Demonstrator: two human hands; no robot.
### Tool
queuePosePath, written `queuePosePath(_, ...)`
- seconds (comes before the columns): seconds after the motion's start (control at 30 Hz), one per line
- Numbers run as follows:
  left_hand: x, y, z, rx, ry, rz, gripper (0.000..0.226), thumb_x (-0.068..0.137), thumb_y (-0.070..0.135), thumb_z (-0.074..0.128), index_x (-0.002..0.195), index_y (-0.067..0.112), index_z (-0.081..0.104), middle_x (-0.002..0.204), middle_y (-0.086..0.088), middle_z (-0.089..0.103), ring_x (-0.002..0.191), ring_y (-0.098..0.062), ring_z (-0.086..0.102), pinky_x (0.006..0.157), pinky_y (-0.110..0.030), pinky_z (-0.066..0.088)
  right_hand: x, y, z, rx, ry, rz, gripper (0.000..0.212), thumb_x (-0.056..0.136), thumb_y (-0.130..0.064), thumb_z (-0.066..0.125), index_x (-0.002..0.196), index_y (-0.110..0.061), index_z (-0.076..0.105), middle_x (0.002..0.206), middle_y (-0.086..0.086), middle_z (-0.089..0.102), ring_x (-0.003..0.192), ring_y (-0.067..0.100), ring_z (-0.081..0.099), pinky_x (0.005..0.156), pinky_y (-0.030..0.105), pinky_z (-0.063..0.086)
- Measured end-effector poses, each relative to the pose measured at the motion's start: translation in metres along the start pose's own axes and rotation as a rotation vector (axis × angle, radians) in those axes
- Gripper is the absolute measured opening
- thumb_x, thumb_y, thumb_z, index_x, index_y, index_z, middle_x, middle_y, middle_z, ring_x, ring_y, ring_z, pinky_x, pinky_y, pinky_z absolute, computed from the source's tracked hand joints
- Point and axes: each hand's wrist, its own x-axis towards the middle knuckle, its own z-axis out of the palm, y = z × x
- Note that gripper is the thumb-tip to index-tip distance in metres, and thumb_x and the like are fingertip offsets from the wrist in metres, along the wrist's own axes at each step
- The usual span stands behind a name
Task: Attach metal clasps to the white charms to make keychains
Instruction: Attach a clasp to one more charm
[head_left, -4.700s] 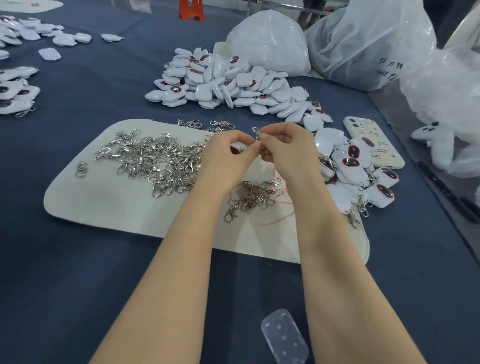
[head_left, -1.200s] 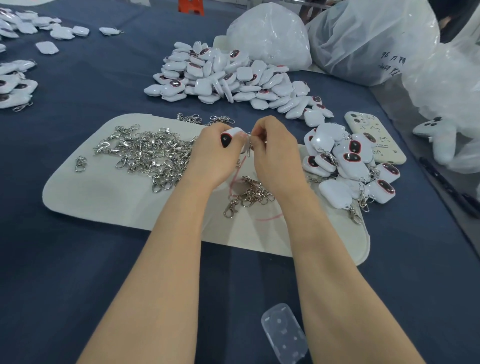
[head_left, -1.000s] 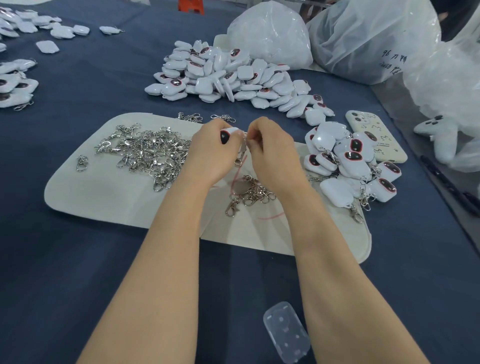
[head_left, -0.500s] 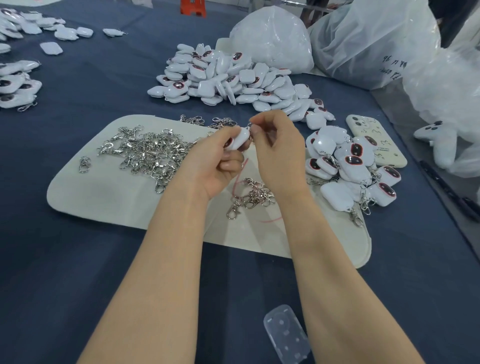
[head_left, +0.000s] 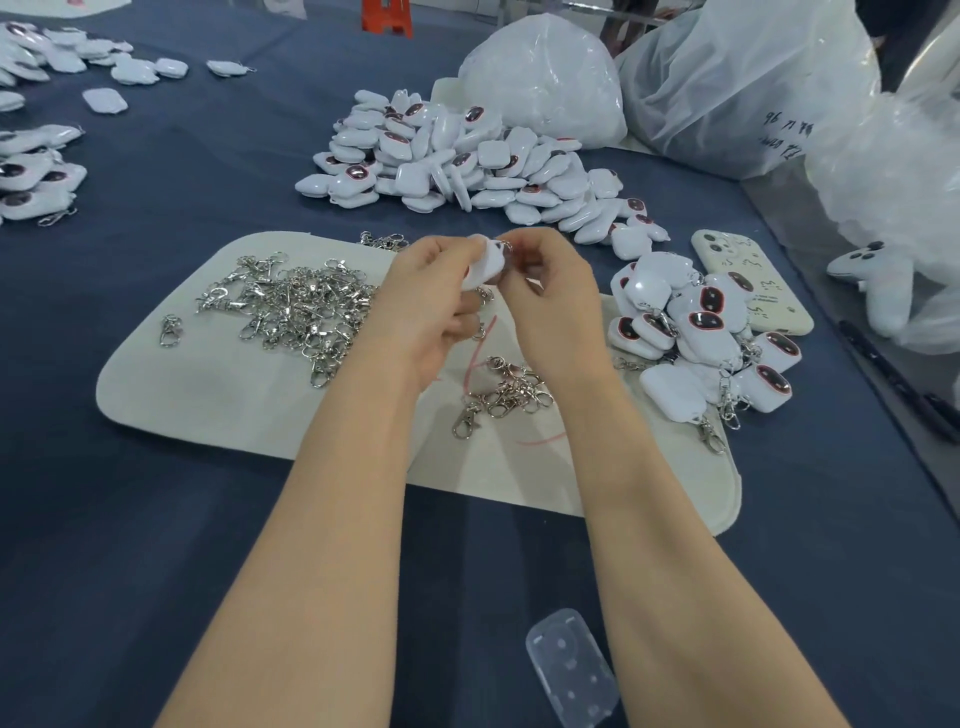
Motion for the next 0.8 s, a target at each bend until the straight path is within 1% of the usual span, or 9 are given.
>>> queuePosePath(0.1,0.002,-0.002,-0.001,-0.259,-0.120,-0.188,0.022,0.097,0.015,0.044,0.078,0.007,0.050,0.056,0.002,0.052,0.031,0.000,0.025,0.029,-0.009,0.018,0.001,0.001,0.000,0.036,0.053,0.020,0.020,0.089,-0.005,0.058,0.087,-0.025,0.062,0.087,-0.011,0.065,0.079,-0.001,0.059,0.074,0.011,0.044)
queuePosePath(0.2,0.002,-0.003,-0.004,-0.438,-0.217,-0.306,0.028,0.098,0.019,0.040,0.076,0.006,0.051,0.057,0.003,0.048,0.029,-0.002,0.026,0.026,-0.011,0.019,0.001,0.000,0.000,0.090,0.016,0.011,0.020,0.091,-0.005,0.058,0.086,-0.025,0.061,0.084,-0.009,0.065,0.083,0.009,0.062,0.084,0.029,0.051)
queuePosePath(0.27,0.002,-0.002,-0.005,-0.513,-0.252,-0.350,0.029,0.098,0.021,0.040,0.076,0.006,0.052,0.062,0.003,0.046,0.028,-0.002,0.027,0.025,-0.013,0.022,0.001,0.000,0.001,0.122,0.000,0.012,0.016,0.090,-0.005,0.058,0.088,-0.021,0.061,0.084,-0.006,0.066,0.083,0.011,0.062,0.087,0.034,0.051)
queuePosePath(0.37,0.001,-0.002,-0.005,-0.504,-0.260,-0.374,0.029,0.097,0.022,0.041,0.075,0.007,0.051,0.065,0.004,0.041,0.028,-0.002,0.027,0.025,-0.012,0.022,0.001,0.001,0.001,0.101,0.046,0.004,0.020,0.090,-0.005,0.059,0.082,-0.024,0.059,0.081,-0.008,0.064,0.080,0.010,0.061,0.083,0.033,0.051)
queuePosePath(0.5,0.002,-0.003,-0.002,-0.373,-0.211,-0.324,0.029,0.098,0.020,0.043,0.073,0.007,0.050,0.055,0.003,0.047,0.029,-0.001,0.026,0.027,-0.008,0.020,0.001,-0.001,0.005,0.035,0.122,-0.022,0.023,0.093,-0.007,0.053,0.081,-0.025,0.052,0.078,-0.009,0.059,0.076,0.012,0.058,0.079,0.033,0.050)
queuePosePath(0.57,0.004,-0.003,-0.001,-0.307,-0.156,-0.274,0.026,0.097,0.018,0.045,0.073,0.008,0.051,0.052,0.003,0.050,0.029,-0.001,0.026,0.027,-0.009,0.019,0.000,-0.001,0.004,-0.008,0.134,-0.061,0.016,0.094,-0.006,0.052,0.085,-0.019,0.053,0.079,-0.007,0.059,0.078,0.017,0.059,0.079,0.034,0.050)
queuePosePath(0.67,0.002,-0.003,0.001,-0.182,-0.047,-0.170,0.022,0.096,0.012,0.047,0.074,0.010,0.050,0.051,0.001,0.051,0.031,-0.001,0.025,0.029,-0.011,0.018,0.000,-0.001,0.001,-0.180,0.066,-0.135,0.008,0.094,-0.004,0.050,0.092,-0.006,0.058,0.082,-0.001,0.061,0.079,0.018,0.057,0.076,0.028,0.046)
queuePosePath(0.73,0.000,-0.001,0.000,0.033,0.049,-0.039,0.020,0.094,0.012,0.050,0.074,0.013,0.048,0.060,-0.002,0.051,0.035,-0.004,0.029,0.033,-0.013,0.022,0.001,-0.001,-0.003,-0.270,-0.011,-0.140,0.010,0.093,-0.004,0.049,0.093,-0.003,0.059,0.080,0.002,0.060,0.079,0.019,0.056,0.072,0.022,0.042)
queuePosePath(0.8,-0.002,0.006,-0.002,0.465,0.137,0.155,0.013,0.092,0.020,0.054,0.081,0.016,0.050,0.070,0.002,0.049,0.049,-0.011,0.042,0.044,-0.018,0.035,0.003,-0.003,-0.008,-0.349,-0.092,-0.132,0.011,0.093,-0.005,0.049,0.094,-0.004,0.059,0.078,0.001,0.059,0.077,0.019,0.054,0.065,0.016,0.037)
